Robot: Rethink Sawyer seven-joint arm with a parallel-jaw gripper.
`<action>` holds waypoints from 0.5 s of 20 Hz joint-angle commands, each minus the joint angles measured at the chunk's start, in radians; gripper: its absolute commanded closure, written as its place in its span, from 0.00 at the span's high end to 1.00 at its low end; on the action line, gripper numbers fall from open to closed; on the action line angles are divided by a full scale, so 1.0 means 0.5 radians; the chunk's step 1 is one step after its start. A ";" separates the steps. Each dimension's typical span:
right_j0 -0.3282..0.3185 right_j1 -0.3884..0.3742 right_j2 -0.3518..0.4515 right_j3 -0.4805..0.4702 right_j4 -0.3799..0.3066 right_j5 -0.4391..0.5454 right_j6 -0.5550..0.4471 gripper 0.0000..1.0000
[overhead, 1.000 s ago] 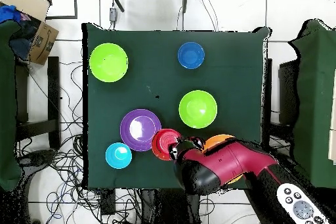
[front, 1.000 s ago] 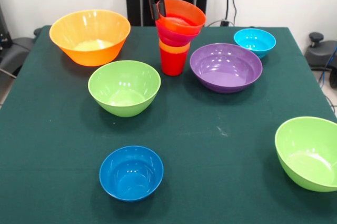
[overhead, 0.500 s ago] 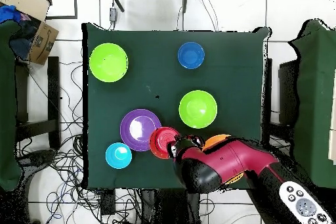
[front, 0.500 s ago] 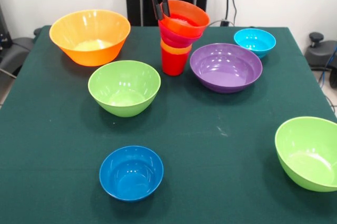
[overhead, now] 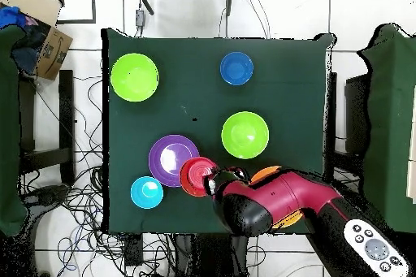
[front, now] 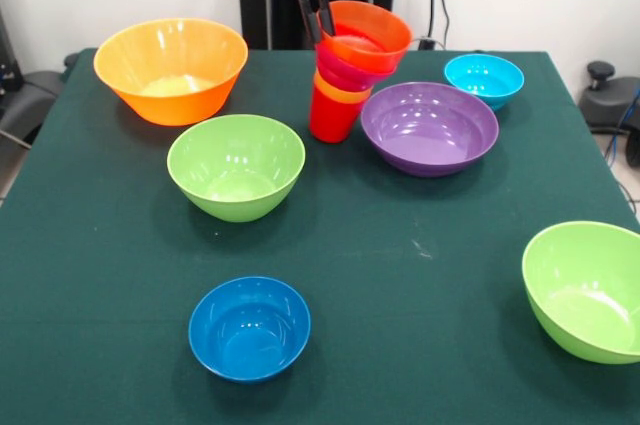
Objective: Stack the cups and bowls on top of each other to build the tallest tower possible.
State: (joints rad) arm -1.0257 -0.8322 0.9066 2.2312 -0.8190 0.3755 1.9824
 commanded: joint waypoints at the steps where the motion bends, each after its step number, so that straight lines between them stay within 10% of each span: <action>1: 0.059 0.110 0.010 -0.114 -0.077 0.110 -0.242 0.00; 10: 0.041 0.078 -0.018 -0.135 -0.167 0.103 -0.284 0.00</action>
State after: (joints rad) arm -1.0257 -0.8093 0.9064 2.2186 -0.8202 0.3755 1.9824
